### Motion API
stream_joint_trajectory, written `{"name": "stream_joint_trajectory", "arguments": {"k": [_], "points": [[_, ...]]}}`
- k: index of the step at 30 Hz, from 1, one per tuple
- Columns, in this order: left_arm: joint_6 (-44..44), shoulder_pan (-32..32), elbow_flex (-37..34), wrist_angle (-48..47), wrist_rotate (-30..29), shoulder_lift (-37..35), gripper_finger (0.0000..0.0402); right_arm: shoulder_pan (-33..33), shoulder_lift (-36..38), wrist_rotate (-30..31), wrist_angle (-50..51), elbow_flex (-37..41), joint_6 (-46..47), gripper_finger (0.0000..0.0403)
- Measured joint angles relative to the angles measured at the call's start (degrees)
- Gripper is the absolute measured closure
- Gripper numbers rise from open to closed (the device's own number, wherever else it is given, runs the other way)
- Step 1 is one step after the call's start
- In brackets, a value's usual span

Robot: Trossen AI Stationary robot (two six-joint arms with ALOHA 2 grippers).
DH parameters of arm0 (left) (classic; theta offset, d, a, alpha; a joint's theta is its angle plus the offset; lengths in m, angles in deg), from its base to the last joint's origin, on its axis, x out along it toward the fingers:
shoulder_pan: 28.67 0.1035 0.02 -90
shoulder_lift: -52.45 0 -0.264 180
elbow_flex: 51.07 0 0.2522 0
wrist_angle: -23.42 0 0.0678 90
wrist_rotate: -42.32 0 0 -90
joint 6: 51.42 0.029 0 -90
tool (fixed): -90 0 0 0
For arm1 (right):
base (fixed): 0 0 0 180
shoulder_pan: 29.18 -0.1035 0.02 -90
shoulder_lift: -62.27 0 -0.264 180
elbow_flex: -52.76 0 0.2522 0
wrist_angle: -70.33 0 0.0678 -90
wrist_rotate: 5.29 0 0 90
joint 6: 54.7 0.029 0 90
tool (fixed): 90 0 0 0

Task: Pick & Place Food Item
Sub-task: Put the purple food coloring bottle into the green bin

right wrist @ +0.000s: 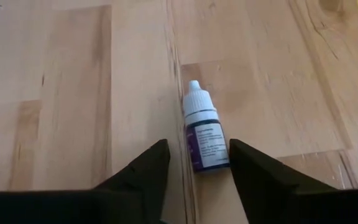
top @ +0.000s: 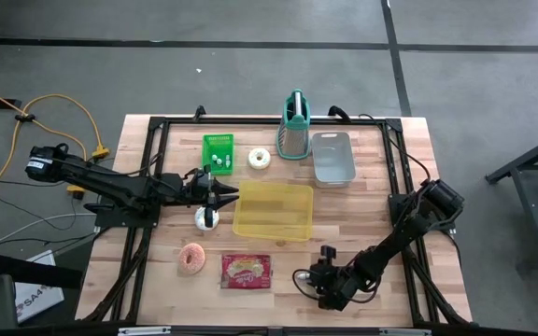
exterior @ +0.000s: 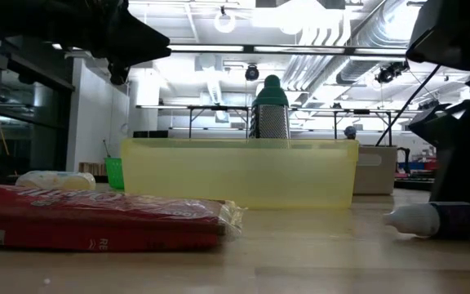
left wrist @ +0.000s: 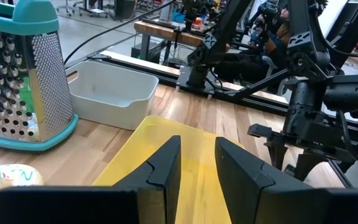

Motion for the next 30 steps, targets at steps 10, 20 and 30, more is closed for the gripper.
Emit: {"name": "stream_joint_trajectory", "arguments": {"k": [10, 20, 30], "points": [[0.0, 0.0, 0.0, 0.0, 0.1, 0.0, 0.0306, 0.0, 0.0, -0.5, -0.4, 0.0, -1.3, 0.0317], [0.0, 0.0, 0.0, 0.0, 0.2, 0.0, 0.0306, 0.0, 0.0, -0.4, -0.4, 0.0, -1.3, 0.0327], [0.0, 0.0, 0.0, 0.0, 0.6, 0.0, 0.0306, 0.3, 0.0, -0.1, -3.1, 0.1, -5.4, 0.0331]]}}
